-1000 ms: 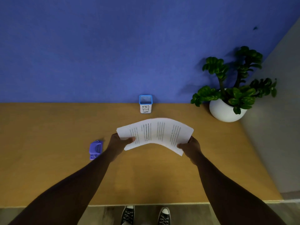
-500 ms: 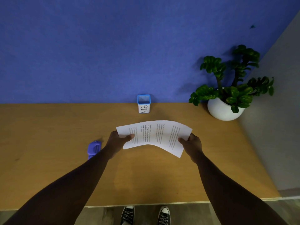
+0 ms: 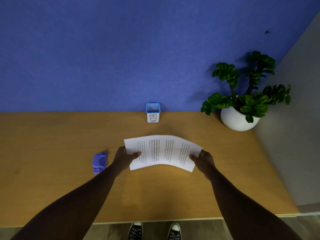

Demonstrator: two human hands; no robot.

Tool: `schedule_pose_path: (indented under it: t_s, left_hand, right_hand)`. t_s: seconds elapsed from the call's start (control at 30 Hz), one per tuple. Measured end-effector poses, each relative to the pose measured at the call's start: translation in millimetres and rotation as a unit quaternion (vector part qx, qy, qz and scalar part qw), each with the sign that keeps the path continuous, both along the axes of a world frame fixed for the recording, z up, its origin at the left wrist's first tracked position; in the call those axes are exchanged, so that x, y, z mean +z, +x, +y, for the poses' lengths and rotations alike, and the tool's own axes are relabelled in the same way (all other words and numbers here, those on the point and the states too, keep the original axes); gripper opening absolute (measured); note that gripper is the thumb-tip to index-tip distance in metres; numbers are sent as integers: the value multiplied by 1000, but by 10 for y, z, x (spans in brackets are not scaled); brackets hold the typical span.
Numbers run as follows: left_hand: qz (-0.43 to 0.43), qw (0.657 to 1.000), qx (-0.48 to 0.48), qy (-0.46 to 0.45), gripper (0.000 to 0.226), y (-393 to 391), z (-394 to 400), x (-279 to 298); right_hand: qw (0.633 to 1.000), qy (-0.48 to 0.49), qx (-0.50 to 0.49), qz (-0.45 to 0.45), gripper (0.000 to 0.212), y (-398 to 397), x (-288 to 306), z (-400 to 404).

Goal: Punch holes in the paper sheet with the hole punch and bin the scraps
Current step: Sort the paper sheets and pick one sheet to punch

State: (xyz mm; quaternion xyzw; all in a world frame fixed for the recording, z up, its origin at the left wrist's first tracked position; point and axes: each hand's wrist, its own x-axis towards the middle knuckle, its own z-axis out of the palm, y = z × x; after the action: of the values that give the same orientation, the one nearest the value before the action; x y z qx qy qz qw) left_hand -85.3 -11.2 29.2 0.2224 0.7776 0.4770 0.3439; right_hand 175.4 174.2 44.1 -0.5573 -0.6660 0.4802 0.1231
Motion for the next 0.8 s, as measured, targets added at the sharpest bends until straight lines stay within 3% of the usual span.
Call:
schedule_pose_path:
  t_s: [0.2, 0.43, 0.8]
  left_hand:
    - [56, 995, 13, 76, 18, -51, 134, 300]
    - [62, 993, 70, 77, 44, -171, 190, 404]
    - [-80, 978, 150, 120, 39, -51, 162, 407]
  right_hand:
    - [996, 5, -18, 83, 23, -7, 144, 24]
    - [983, -42, -68, 165, 19, 55, 270, 50]
    - [950, -101, -181, 234, 18, 84, 332, 6]
